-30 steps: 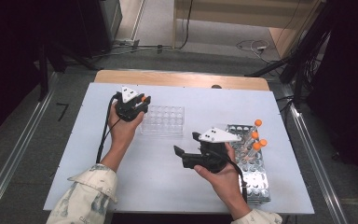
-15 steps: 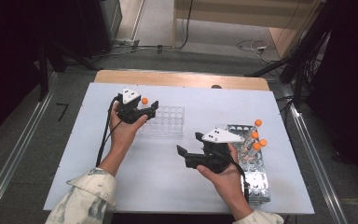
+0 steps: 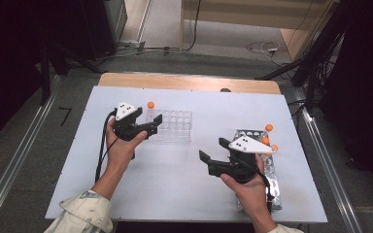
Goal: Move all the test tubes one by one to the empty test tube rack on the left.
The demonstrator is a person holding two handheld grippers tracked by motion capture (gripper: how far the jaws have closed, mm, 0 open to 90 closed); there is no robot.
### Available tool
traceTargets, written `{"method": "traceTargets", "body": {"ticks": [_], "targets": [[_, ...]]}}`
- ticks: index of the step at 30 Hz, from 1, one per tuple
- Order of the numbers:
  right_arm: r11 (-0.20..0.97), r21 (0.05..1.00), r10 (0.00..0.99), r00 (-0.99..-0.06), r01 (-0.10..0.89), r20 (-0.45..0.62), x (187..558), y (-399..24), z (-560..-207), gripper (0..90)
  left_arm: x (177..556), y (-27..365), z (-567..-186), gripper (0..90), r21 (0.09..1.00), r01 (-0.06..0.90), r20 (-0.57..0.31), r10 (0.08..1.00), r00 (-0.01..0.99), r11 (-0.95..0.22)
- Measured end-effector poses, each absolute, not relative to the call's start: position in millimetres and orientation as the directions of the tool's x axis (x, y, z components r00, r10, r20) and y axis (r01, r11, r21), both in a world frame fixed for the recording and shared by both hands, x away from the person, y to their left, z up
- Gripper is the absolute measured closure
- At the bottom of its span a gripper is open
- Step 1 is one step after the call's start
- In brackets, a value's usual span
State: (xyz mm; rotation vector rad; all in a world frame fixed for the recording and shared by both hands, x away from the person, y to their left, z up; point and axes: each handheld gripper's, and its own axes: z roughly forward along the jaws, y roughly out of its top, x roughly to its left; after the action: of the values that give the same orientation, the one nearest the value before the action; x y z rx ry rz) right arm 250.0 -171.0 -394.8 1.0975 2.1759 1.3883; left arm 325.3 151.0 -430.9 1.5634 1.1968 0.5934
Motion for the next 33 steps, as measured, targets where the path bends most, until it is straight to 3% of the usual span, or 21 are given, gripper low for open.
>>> {"method": "traceTargets", "body": {"ticks": [10, 33], "targets": [[0.209, 0.879, 0.79, -0.604, 0.428, 0.106, 241.5, -201.3, -396.3, 19.8, 309.8, 152.7, -434.7, 14.9, 0.913, 0.409, -0.186, 0.894, 0.407, 0.004], [0.174, 0.89, 0.845, -0.528, 0.422, 0.085, 219.7, -271.5, -416.9, 20.1, 302.0, 157.0, -440.8, 14.8, 0.907, 0.419, -0.209, 0.897, 0.388, 0.03]]}}
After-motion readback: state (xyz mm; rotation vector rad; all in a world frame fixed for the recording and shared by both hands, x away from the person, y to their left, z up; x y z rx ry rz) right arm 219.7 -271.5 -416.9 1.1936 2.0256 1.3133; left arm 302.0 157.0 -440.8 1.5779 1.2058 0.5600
